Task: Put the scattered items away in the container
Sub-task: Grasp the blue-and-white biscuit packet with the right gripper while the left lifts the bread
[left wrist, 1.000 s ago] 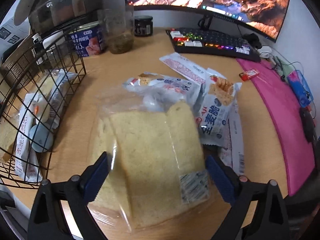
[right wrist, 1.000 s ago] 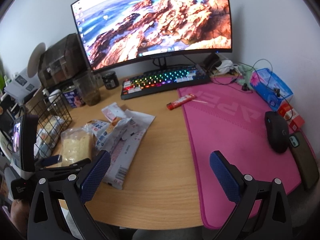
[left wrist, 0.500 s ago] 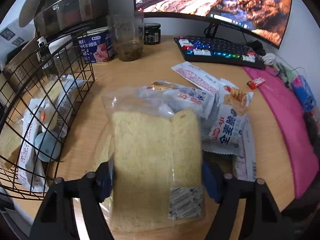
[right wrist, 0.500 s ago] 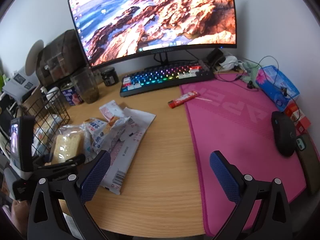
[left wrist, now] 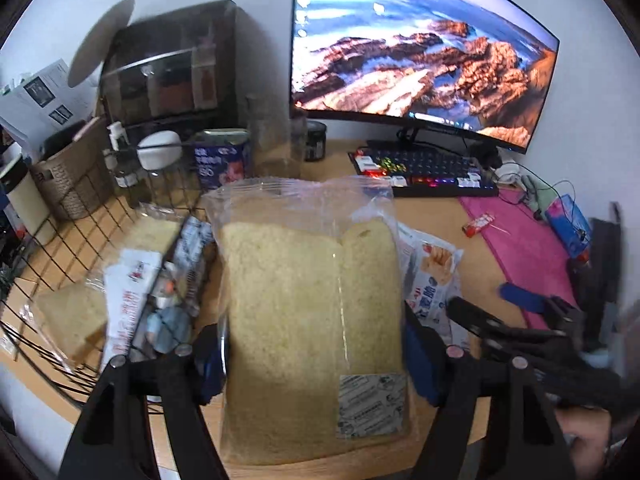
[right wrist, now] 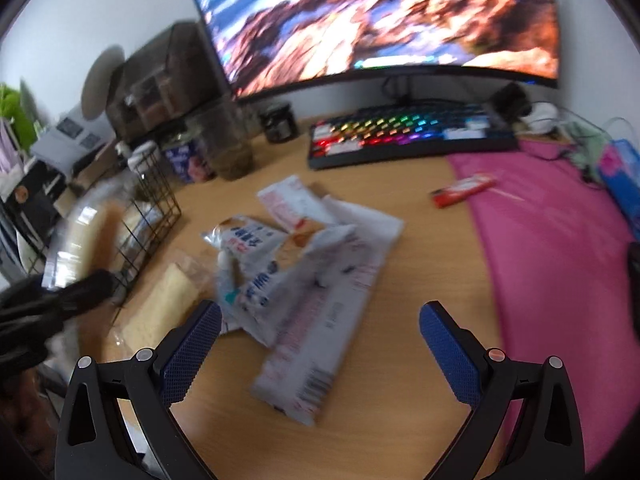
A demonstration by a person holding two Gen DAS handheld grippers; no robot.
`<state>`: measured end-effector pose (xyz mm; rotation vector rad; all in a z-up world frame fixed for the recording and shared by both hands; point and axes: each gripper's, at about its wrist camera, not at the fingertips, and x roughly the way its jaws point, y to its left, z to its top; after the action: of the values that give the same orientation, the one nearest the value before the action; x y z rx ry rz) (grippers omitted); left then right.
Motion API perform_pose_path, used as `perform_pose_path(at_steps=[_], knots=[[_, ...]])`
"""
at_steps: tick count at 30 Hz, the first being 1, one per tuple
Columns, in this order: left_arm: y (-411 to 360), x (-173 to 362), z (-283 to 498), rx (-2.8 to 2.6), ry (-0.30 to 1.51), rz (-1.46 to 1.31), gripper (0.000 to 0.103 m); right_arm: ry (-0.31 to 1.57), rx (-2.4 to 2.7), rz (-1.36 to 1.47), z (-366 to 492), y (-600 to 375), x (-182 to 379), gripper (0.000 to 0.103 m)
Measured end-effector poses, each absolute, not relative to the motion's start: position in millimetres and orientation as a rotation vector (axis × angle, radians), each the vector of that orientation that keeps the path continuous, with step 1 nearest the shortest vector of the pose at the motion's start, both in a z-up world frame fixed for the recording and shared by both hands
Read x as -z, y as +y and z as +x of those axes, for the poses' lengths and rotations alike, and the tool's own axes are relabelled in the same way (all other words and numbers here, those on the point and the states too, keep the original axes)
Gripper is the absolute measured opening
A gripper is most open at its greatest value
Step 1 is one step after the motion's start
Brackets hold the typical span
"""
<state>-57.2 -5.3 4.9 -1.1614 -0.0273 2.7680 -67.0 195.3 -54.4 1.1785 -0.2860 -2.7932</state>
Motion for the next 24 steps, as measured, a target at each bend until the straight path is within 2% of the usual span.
perform_pose_path(at_steps=[11, 14, 16, 18, 24], knots=[[-36.8, -10.6, -58.1, -2.77, -0.059, -1.154, 0.077, -0.246, 2.763, 1.342, -114.1, 163.5, 83.6, 0.076], [-42.0, -9.9, -58.8, -2.769, -0.071, -1.154, 0.077, -0.208, 2.787, 1.356, -116.2, 159.4, 85.6, 0.065], [-45.5, -10.8, -59.1, -2.767, -0.081, -1.153, 0.077, -0.207, 2.789, 1.371, -116.2, 159.7, 85.1, 0.049], [-49.1, -12.7, -58.8, -2.768, -0.09, -1.145, 0.077, -0.22, 2.778, 1.382, -115.9, 161.5, 83.3, 0.041], [-57.1, -19.0, -59.3, -2.774, -0.105, -1.123, 0.077, -0.244, 2.8, 1.36, -108.8, 164.8, 71.4, 0.039]])
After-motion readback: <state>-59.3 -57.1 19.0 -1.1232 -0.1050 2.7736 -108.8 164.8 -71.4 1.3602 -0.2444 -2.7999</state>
